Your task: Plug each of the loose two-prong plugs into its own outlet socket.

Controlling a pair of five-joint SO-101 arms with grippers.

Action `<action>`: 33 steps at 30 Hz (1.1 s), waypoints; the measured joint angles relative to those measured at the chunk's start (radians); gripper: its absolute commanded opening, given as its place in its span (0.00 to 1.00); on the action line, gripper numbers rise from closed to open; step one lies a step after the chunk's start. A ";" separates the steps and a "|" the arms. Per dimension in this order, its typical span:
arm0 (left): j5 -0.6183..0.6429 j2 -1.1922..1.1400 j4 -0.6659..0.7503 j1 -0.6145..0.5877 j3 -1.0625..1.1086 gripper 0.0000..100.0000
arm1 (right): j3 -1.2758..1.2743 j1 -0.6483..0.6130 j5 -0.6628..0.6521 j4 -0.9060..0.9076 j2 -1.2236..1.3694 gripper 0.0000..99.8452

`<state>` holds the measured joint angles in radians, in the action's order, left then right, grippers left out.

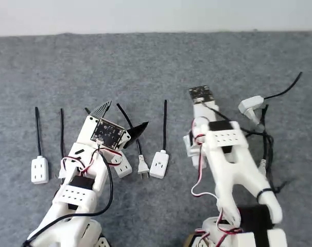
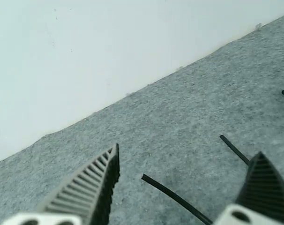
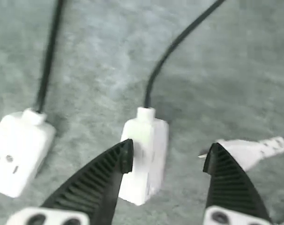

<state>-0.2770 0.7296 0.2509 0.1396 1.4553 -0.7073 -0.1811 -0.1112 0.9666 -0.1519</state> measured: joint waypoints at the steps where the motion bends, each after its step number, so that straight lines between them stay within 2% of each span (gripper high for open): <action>1: 0.000 0.000 0.000 0.000 0.000 0.41 | -0.018 -0.011 0.006 0.000 0.006 0.25; 11: 0.000 0.000 0.000 0.000 0.000 0.41 | -0.023 -0.052 0.037 0.008 0.023 0.25; 20: 0.000 0.000 0.000 0.000 0.000 0.41 | -0.023 -0.049 0.040 0.071 -0.107 0.25; 24: 0.000 0.000 0.000 0.000 0.000 0.41 | -0.023 0.048 0.074 0.103 -0.143 0.25; 29: 0.000 0.000 0.000 0.000 0.000 0.41 | -0.023 0.221 0.216 0.075 -0.147 0.25; 33: 0.000 0.000 0.000 0.000 0.000 0.41 | -0.048 0.239 0.324 -0.005 -0.143 0.25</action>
<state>-0.2770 0.7296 0.2509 0.1396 1.4553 -0.7549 0.0583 0.2125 0.9620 -0.2946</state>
